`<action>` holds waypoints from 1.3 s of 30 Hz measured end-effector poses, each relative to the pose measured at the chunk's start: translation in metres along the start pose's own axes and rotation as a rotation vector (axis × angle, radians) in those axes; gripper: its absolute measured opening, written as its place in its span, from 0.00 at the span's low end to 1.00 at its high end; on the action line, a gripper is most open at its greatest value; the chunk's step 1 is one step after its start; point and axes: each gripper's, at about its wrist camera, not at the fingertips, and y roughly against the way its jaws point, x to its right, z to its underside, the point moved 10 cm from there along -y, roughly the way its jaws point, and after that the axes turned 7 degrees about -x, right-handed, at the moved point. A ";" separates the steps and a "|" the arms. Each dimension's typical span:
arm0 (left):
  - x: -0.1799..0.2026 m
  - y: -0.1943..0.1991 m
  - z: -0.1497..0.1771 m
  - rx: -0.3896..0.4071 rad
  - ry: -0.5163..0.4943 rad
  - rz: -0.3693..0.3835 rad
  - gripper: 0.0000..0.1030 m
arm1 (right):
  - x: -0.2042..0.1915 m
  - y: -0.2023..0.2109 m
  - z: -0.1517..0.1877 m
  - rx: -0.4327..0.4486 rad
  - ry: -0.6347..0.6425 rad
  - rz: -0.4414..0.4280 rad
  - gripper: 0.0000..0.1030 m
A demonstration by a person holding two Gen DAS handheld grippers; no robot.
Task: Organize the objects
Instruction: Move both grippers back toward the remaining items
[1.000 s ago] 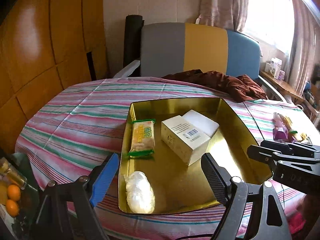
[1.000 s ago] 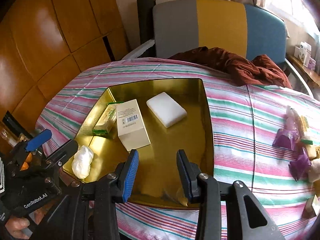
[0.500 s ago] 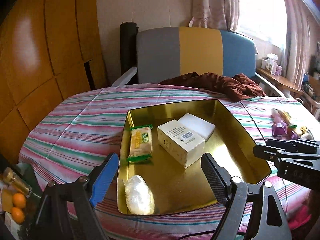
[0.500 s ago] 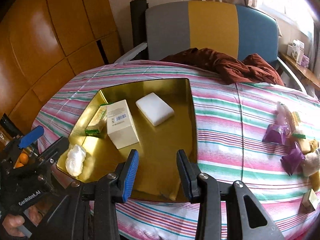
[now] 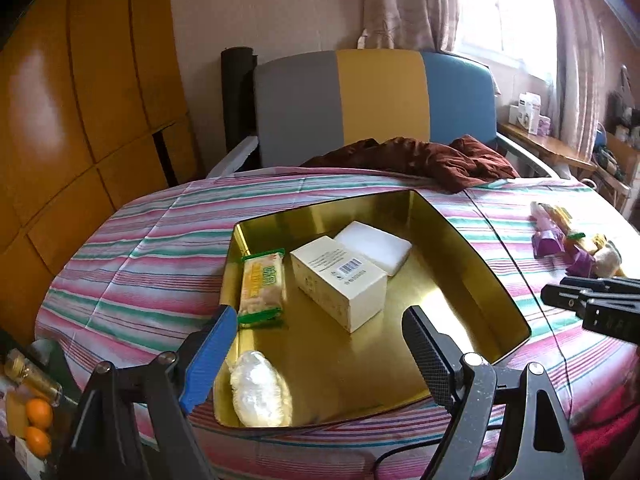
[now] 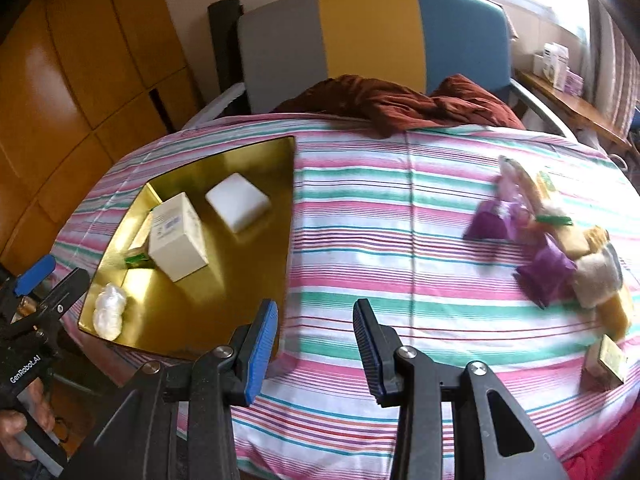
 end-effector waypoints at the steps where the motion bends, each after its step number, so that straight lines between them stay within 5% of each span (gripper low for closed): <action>1: 0.003 0.000 0.000 0.000 -0.007 0.004 0.83 | 0.004 0.002 0.000 0.001 -0.005 0.005 0.38; 10: 0.042 -0.001 -0.013 0.013 -0.110 0.064 0.82 | 0.067 0.025 0.003 -0.010 -0.086 0.046 0.38; 26: 0.186 -0.011 -0.021 -0.013 -0.392 0.307 0.80 | 0.296 0.101 0.071 -0.130 -0.410 0.306 0.38; 39: 0.318 -0.025 -0.007 -0.128 -0.552 0.540 0.80 | 0.329 0.081 0.063 -0.223 -0.427 0.248 0.42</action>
